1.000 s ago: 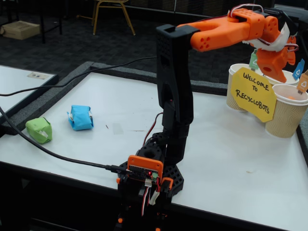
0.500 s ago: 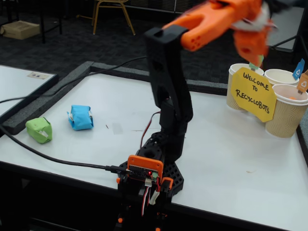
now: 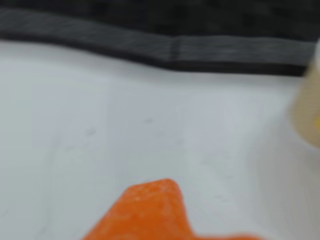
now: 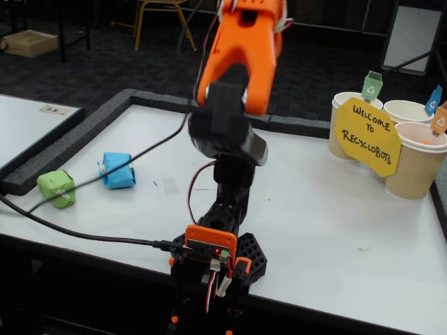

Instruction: Sort rubbish by color.

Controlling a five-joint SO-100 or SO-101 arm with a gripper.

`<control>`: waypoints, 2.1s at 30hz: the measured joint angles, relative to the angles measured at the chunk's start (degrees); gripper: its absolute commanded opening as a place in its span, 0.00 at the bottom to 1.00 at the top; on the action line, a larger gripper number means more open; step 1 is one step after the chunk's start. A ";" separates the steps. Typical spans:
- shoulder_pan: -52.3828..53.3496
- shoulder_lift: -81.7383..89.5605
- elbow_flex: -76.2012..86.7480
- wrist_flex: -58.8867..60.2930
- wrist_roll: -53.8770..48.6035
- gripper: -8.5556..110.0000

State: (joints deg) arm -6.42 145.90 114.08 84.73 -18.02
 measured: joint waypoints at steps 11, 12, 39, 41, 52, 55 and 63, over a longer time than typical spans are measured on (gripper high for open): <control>-22.94 16.08 11.51 2.81 0.00 0.07; -24.87 16.70 12.22 2.81 0.00 0.07; -58.45 20.39 24.26 -3.43 0.00 0.07; -59.85 17.58 24.26 -3.87 0.00 0.07; -65.83 -11.78 11.25 -4.39 0.00 0.13; -65.83 -17.49 7.21 -5.62 0.00 0.16; -61.70 -33.22 1.23 -5.89 -9.58 0.21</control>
State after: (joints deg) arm -68.12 112.68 115.31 78.84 -27.60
